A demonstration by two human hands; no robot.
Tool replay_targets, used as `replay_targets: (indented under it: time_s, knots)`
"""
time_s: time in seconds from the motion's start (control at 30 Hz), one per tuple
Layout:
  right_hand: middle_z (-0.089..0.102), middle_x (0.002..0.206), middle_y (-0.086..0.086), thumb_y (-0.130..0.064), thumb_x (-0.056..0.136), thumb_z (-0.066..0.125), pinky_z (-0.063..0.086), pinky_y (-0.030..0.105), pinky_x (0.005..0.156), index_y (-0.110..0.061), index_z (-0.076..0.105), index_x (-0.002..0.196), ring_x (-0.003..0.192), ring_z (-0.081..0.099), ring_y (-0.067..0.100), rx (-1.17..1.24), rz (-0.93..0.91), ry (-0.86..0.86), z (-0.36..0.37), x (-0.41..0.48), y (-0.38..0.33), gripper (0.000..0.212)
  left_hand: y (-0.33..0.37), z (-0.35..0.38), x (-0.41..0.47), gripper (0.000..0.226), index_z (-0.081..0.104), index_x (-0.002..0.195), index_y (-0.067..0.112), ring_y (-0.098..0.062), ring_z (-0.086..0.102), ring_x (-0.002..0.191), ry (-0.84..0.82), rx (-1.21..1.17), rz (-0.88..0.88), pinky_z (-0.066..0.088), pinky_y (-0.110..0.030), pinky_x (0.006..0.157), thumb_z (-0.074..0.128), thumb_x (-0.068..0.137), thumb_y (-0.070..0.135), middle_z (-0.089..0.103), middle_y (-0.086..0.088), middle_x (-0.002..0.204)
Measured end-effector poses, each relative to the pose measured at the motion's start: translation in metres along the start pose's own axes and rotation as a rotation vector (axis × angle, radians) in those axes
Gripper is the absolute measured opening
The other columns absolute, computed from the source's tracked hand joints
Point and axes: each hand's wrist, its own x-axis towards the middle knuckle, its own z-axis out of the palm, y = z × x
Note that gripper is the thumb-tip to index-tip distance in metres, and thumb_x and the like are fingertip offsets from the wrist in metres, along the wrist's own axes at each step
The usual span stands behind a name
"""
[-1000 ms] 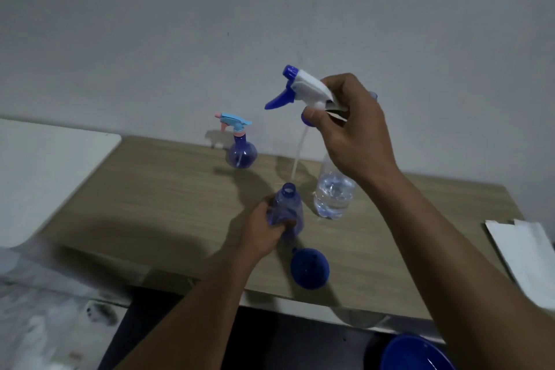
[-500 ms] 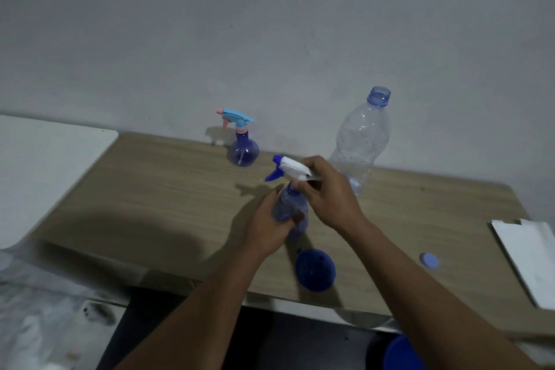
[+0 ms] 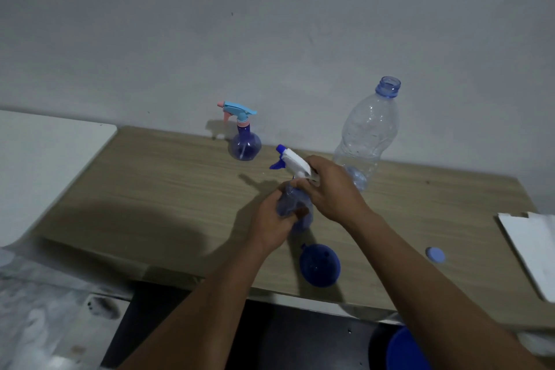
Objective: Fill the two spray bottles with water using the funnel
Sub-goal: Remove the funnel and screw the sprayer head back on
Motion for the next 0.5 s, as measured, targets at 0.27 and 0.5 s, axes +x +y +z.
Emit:
replay_targets:
  time_s: [0.27,0.5]
  knots:
    - [0.065,0.089,-0.012,-0.03,0.088,0.074,0.057,0.038,0.078,-0.024,0.061,0.096,0.085,0.064,0.007,0.233,0.069,0.122,0.024,-0.012,0.009,0.016,-0.002,0.002,-0.002,0.035,0.062,0.122,0.022,-0.01,0.067,0.099,0.003,-0.087,-0.023,0.05,-0.012,0.068,0.071,0.089,0.014,0.07,0.003,0.109]
    - [0.067,0.093,-0.013,-0.035,0.091,0.069,0.056,0.031,0.075,-0.027,0.054,0.105,0.088,0.066,0.006,0.354,0.085,0.151,0.037,-0.018,0.016,0.022,-0.005,0.001,-0.001,0.042,0.063,0.097,0.047,0.012,0.066,0.081,0.029,-0.094,0.027,0.047,-0.003,0.061,0.073,0.084,0.008,0.071,0.027,0.086]
